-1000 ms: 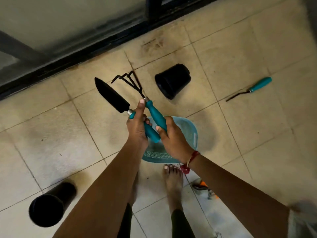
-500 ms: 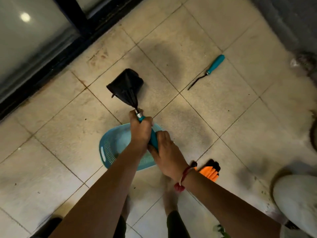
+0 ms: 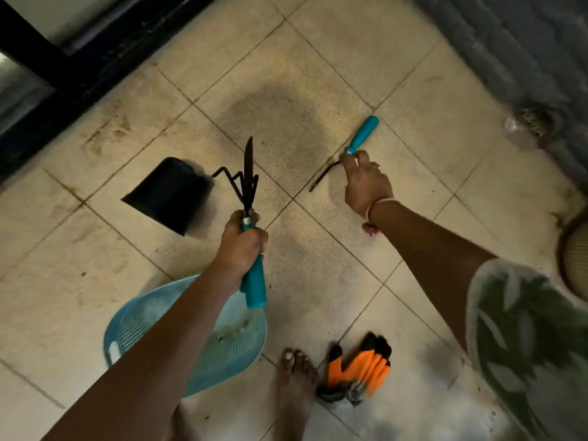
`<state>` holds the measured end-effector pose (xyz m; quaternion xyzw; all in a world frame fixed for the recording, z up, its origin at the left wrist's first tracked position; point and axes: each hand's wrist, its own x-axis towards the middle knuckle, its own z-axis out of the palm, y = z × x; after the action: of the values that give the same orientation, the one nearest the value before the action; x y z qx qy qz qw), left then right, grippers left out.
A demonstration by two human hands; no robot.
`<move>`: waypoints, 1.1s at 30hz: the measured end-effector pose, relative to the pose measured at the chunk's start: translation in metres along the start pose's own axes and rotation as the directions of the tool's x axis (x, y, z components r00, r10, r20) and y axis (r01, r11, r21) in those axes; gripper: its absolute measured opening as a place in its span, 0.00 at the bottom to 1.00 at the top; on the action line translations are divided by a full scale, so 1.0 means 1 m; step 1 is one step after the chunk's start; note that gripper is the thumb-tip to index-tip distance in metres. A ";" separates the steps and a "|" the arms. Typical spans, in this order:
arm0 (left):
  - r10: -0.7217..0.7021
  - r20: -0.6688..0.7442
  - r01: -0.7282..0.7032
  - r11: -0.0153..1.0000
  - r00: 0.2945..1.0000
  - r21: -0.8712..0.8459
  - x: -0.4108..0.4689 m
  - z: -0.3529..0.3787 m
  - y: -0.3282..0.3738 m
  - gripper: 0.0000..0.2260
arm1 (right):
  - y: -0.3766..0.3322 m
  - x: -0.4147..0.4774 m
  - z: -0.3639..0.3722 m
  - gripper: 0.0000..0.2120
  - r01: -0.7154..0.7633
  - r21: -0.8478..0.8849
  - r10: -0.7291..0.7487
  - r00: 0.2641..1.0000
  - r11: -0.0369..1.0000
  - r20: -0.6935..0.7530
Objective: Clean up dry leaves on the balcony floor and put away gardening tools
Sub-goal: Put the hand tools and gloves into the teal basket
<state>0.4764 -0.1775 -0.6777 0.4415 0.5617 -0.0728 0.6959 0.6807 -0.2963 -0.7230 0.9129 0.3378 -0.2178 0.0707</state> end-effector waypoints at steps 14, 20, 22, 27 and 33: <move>0.006 0.210 -0.012 1.000 0.978 0.026 0.075 0.000 -0.011 0.17 | 0.040 0.099 0.042 0.15 0.092 -0.420 -0.095 0.995 0.903 0.014; -0.027 0.192 0.022 0.999 0.981 0.027 0.060 -0.009 -0.020 0.17 | 0.031 0.072 0.054 0.12 0.178 -0.533 -0.203 0.979 0.827 0.011; -0.030 0.155 0.029 1.000 0.987 0.013 0.045 -0.015 -0.021 0.17 | 0.018 0.049 0.051 0.12 0.131 -0.454 -0.170 0.984 0.881 -0.046; -0.049 0.077 0.054 0.996 0.996 -0.069 -0.001 -0.037 -0.022 0.16 | -0.028 -0.023 0.025 0.12 0.023 0.056 -0.016 0.992 0.998 -0.122; -0.009 0.051 0.012 0.998 0.999 -0.062 -0.052 -0.067 -0.013 0.12 | -0.117 -0.121 -0.012 0.06 -0.204 0.791 0.125 0.979 0.576 0.162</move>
<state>0.4017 -0.1587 -0.6389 0.4146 0.5483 -0.0701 0.7229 0.5274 -0.2744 -0.6565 0.8631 0.1136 -0.3790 -0.3138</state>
